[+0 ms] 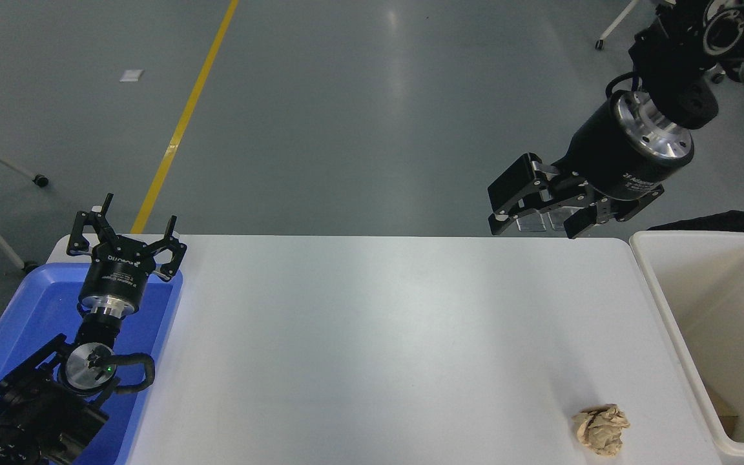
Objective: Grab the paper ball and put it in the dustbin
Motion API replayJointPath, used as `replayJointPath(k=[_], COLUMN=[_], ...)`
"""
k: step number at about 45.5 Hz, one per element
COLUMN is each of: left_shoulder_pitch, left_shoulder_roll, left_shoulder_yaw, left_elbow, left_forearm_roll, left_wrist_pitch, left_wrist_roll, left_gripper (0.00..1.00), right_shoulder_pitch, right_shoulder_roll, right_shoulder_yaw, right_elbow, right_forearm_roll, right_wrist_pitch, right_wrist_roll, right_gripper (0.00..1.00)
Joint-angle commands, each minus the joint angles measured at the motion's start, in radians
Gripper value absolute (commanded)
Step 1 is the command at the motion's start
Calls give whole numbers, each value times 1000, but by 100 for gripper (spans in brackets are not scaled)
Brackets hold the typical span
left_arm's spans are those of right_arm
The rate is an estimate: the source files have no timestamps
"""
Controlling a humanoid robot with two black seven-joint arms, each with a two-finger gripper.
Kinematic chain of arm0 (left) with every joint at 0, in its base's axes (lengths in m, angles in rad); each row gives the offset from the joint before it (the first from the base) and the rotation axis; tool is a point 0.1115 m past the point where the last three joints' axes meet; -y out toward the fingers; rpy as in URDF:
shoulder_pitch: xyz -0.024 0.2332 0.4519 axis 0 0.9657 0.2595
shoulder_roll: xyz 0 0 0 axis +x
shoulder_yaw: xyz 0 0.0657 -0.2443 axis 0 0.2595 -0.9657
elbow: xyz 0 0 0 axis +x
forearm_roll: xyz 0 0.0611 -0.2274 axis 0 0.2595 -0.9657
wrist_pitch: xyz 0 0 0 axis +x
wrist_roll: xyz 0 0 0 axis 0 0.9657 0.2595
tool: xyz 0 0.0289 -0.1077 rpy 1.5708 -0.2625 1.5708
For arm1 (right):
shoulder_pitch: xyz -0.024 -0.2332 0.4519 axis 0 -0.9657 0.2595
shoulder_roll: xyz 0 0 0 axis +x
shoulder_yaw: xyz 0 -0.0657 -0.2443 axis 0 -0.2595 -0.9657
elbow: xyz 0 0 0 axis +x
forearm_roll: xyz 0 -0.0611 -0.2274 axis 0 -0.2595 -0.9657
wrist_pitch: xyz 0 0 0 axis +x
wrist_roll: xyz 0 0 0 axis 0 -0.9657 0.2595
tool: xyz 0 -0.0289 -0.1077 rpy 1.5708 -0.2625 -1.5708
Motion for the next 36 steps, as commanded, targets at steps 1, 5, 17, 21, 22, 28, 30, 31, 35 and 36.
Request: replayJointPath(k=[1, 5, 17, 21, 22, 28, 30, 31, 35, 36], left_shoulder_pitch=[0, 0, 0, 0, 0, 0, 0, 0, 0, 0], left_shoulder_roll=[0, 0, 0, 0, 0, 0, 0, 0, 0, 0], left_shoulder_yaw=[-1, 0, 1, 1, 1, 1, 1, 1, 1, 1], left_elbow=[0, 0, 0, 0, 0, 0, 0, 0, 0, 0], left_forearm_roll=[0, 4, 3, 3, 3, 3, 3, 3, 3, 3], left_wrist_pitch=[0, 0, 0, 0, 0, 0, 0, 0, 0, 0], left_wrist_roll=[0, -3, -2, -2, -2, -2, -2, -2, -2, -2], left_gripper=[100, 100, 100, 100, 100, 100, 100, 100, 100, 100], right_shoulder_pitch=[-27, -42, -70, -93, -99, -154, -176, -186, -229, -242], right_shoulder_roll=[-8, -8, -27, -47, -54, -112, -143, -158, -227, -249], right_shoulder_yaw=[-2, 8, 10, 10, 10, 10, 10, 11, 13, 13], right_elbow=[4, -3, -3, -4, -4, -1, 0, 0, 0, 2], right_forearm_roll=[-7, -7, -12, -37, -43, -119, -168, -191, -274, -291], right_wrist_pitch=[1, 1, 1, 1, 1, 1, 1, 1, 1, 1], right_wrist_roll=[-1, -1, -1, -1, -1, -1, 1, 1, 1, 2], right_gripper=[100, 100, 100, 100, 100, 100, 100, 100, 100, 100])
